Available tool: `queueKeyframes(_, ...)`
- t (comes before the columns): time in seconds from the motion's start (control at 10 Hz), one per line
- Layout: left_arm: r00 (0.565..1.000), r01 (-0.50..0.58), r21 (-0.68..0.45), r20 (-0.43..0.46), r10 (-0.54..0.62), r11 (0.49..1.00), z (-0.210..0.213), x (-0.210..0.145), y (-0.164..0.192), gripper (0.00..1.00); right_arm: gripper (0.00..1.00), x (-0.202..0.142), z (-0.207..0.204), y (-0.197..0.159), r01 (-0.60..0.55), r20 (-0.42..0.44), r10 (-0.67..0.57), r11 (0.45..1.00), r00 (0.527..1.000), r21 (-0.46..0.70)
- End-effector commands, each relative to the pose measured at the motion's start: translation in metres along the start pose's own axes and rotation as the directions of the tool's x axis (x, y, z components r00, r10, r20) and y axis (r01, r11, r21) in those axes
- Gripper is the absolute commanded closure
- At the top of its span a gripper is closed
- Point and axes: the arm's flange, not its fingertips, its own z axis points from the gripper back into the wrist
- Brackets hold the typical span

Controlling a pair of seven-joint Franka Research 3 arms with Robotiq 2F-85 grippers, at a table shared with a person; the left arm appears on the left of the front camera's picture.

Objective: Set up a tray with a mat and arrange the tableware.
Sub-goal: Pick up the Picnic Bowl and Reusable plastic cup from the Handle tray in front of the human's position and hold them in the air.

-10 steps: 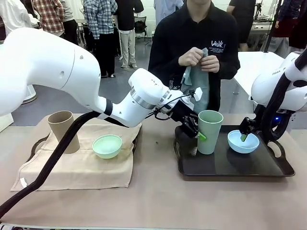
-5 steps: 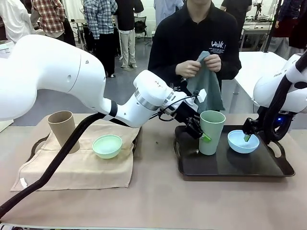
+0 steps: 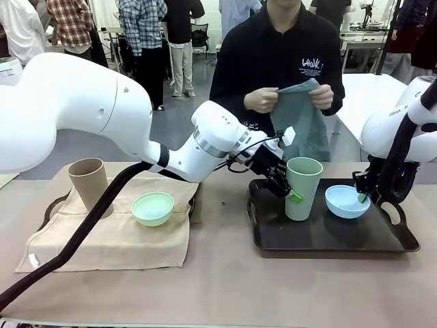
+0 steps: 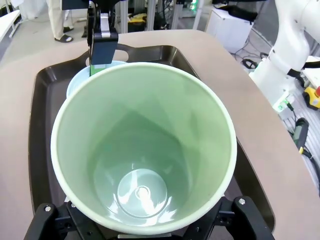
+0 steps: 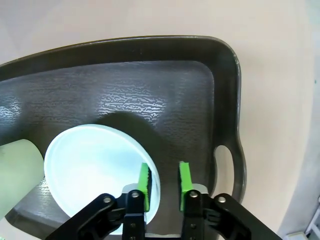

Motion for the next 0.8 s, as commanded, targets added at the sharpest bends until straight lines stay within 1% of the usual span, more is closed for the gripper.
queueKeyframes(0.0, 1.0, -0.004, 0.002, 0.022, 0.004, 1.0, 0.003, 0.003, 0.0, 0.71, 1.0, 0.001, -0.003, 0.002, 0.015, 0.006, -0.015, 0.999, 1.0, -0.036)
queueKeyframes(0.1, 1.0, -0.007, 0.006, 0.022, 0.007, 1.0, 0.004, 0.004, 0.0, 1.0, 1.0, 0.002, -0.002, 0.002, 0.013, 0.007, -0.013, 0.999, 1.0, -0.047)
queueKeyframes(0.2, 1.0, -0.014, 0.008, 0.018, 0.014, 1.0, 0.005, 0.004, -0.001, 0.71, 1.0, 0.002, -0.002, 0.002, 0.012, 0.006, -0.012, 0.999, 1.0, -0.049)
queueKeyframes(0.3, 1.0, -0.013, 0.013, 0.013, 0.013, 1.0, 0.008, 0.004, -0.003, 1.0, 1.0, 0.003, -0.001, 0.002, 0.01, 0.006, -0.01, 0.999, 1.0, -0.051)
queueKeyframes(0.5, 1.0, -0.024, 0.025, 0.011, 0.024, 0.999, 0.013, 0.004, -0.005, 1.0, 1.0, 0.003, 0.001, 0.002, -0.003, -0.002, 0.003, 0.998, 1.0, -0.058)
queueKeyframes(0.6, 1.0, -0.025, 0.032, 0.006, 0.025, 0.999, 0.014, 0.004, -0.007, 0.72, 1.0, 0.004, 0.002, 0.002, -0.003, -0.01, 0.002, 0.998, 1.0, -0.062)
queueKeyframes(0.7, 1.0, -0.022, 0.019, -0.006, 0.022, 1.0, 0.017, 0.006, -0.01, 0.34, 1.0, 0.004, 0.007, 0.002, 0.001, -0.009, -0.001, 0.999, 1.0, -0.041)
